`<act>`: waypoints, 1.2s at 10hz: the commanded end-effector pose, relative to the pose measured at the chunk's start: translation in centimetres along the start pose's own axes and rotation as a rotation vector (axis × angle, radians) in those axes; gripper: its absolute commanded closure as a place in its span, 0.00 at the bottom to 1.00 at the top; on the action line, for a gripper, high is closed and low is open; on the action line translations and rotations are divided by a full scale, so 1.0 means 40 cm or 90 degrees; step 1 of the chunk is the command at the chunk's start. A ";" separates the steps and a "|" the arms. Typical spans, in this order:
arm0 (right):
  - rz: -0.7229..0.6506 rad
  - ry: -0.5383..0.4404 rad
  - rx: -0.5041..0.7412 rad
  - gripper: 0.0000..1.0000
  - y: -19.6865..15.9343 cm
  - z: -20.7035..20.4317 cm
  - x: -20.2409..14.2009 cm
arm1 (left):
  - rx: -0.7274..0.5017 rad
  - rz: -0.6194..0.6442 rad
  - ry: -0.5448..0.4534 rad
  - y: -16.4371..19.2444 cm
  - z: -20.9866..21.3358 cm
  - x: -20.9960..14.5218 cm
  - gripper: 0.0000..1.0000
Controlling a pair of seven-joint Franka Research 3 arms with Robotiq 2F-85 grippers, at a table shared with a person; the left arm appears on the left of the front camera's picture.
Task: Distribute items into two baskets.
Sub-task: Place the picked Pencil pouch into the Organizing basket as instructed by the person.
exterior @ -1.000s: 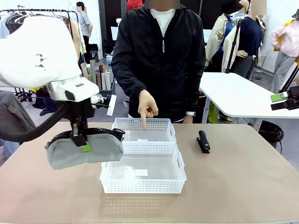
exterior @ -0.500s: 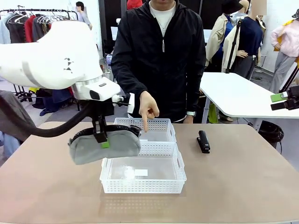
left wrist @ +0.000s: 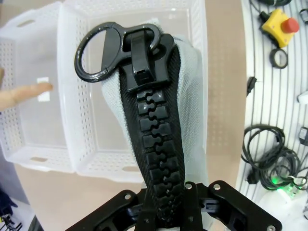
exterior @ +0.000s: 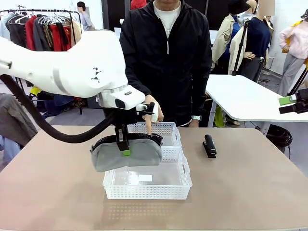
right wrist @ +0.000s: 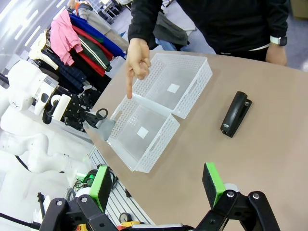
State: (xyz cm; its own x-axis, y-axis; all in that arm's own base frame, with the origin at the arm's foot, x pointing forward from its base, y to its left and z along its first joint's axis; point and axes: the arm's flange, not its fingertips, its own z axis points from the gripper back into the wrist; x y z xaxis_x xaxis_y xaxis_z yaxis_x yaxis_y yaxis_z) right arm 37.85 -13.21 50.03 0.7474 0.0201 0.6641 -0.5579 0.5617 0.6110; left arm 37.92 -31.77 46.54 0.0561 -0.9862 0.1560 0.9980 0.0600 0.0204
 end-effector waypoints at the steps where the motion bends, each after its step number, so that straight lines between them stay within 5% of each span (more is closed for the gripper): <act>1: -0.001 -0.006 0.005 0.00 0.006 -0.001 0.001 | 0.031 0.012 0.014 0.006 -0.005 0.045 1.00; 12: -0.001 -0.006 0.005 0.00 0.006 -0.001 0.001 | 0.072 -0.026 -0.013 0.027 -0.188 0.154 1.00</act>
State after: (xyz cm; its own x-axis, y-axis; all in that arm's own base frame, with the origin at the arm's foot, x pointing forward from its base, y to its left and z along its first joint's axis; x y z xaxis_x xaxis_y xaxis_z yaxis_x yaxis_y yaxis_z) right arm 37.85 -13.21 50.03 0.7474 0.0202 0.6641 -0.5580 0.5616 0.6109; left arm 39.62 -38.89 40.29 0.0083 -0.9836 0.1800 0.9929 0.0295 0.1153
